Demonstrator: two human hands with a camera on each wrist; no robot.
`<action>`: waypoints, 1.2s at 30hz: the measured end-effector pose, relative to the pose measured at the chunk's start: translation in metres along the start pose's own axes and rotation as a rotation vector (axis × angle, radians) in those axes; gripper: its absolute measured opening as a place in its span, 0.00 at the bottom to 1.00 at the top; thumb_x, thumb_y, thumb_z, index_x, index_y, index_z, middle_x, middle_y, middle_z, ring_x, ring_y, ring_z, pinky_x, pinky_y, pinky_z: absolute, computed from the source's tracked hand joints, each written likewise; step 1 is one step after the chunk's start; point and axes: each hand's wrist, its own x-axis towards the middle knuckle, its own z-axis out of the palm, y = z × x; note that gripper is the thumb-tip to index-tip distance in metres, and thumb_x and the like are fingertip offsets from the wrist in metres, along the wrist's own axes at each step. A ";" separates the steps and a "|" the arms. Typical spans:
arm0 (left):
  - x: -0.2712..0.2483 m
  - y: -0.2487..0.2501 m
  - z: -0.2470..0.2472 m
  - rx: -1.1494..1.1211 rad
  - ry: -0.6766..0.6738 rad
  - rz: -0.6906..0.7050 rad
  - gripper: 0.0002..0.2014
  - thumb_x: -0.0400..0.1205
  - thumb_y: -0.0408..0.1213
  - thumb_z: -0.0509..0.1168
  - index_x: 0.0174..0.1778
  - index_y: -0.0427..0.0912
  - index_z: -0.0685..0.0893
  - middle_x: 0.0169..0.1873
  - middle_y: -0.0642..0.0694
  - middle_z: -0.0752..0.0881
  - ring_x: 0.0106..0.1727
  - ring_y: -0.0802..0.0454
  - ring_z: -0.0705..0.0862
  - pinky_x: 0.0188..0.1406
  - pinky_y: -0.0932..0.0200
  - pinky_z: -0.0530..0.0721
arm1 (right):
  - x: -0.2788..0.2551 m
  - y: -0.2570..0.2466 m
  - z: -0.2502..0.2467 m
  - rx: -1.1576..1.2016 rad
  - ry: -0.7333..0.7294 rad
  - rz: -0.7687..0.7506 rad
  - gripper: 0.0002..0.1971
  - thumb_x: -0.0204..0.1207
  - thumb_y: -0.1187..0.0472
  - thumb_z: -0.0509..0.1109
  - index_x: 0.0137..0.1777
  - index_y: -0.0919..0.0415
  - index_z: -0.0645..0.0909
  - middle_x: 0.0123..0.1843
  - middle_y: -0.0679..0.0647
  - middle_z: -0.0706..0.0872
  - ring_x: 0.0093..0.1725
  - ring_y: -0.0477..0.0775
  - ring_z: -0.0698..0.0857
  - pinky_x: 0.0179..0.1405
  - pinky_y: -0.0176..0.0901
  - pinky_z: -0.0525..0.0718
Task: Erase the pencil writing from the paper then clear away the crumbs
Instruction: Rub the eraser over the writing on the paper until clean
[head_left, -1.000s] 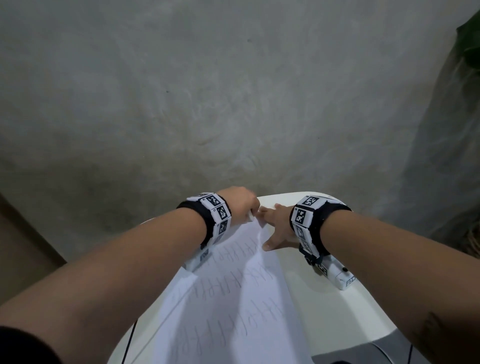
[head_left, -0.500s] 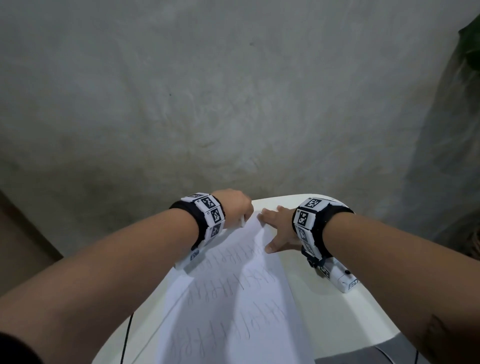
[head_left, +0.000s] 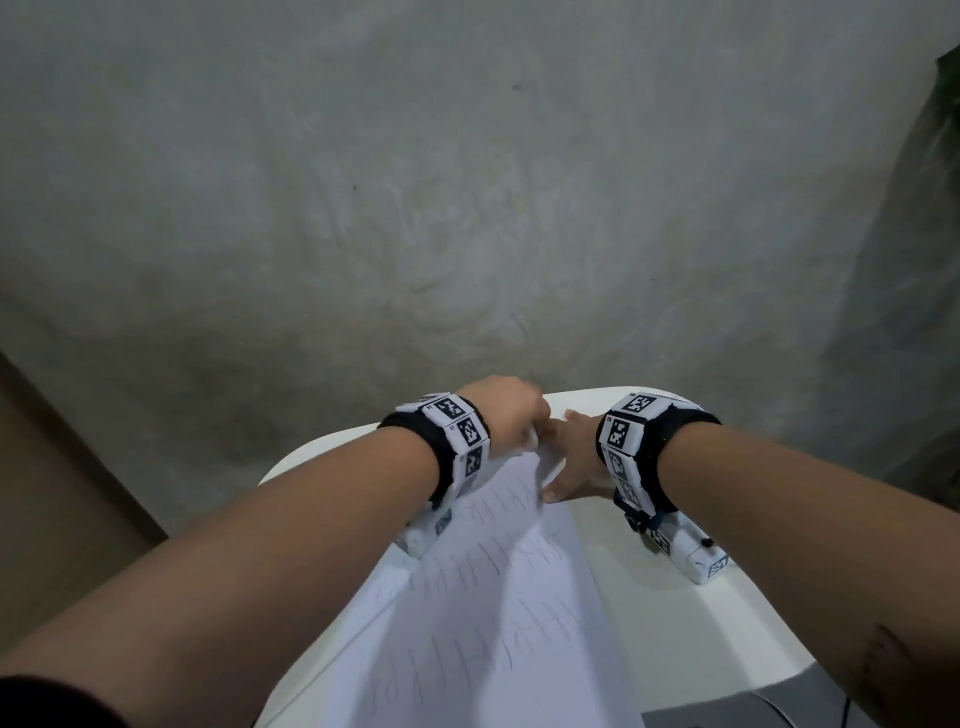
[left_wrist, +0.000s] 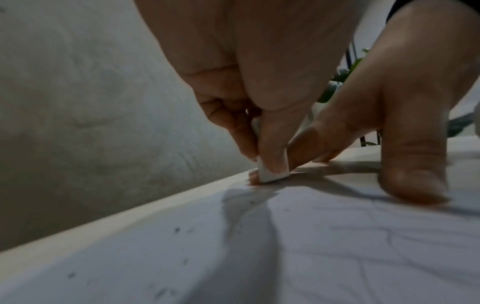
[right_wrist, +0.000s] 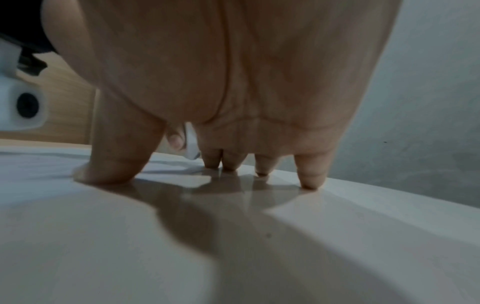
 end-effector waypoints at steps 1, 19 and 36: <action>0.000 0.001 0.001 -0.012 0.003 0.005 0.11 0.78 0.36 0.66 0.56 0.44 0.87 0.52 0.43 0.85 0.54 0.40 0.84 0.45 0.55 0.79 | 0.000 0.000 0.000 0.003 -0.005 -0.001 0.43 0.73 0.42 0.71 0.83 0.51 0.54 0.81 0.49 0.68 0.81 0.63 0.62 0.75 0.54 0.64; -0.036 -0.023 0.014 0.065 -0.099 0.019 0.09 0.77 0.34 0.67 0.51 0.46 0.88 0.52 0.47 0.86 0.53 0.44 0.84 0.40 0.62 0.69 | -0.001 0.001 0.006 -0.080 -0.045 0.029 0.46 0.77 0.38 0.64 0.85 0.52 0.41 0.87 0.48 0.42 0.85 0.59 0.45 0.82 0.56 0.47; -0.039 -0.051 0.013 0.008 -0.071 -0.107 0.10 0.77 0.33 0.67 0.52 0.45 0.88 0.54 0.45 0.87 0.56 0.42 0.84 0.51 0.58 0.80 | -0.002 0.000 0.009 -0.070 -0.011 0.032 0.45 0.76 0.39 0.64 0.85 0.50 0.42 0.87 0.46 0.42 0.85 0.59 0.45 0.81 0.56 0.48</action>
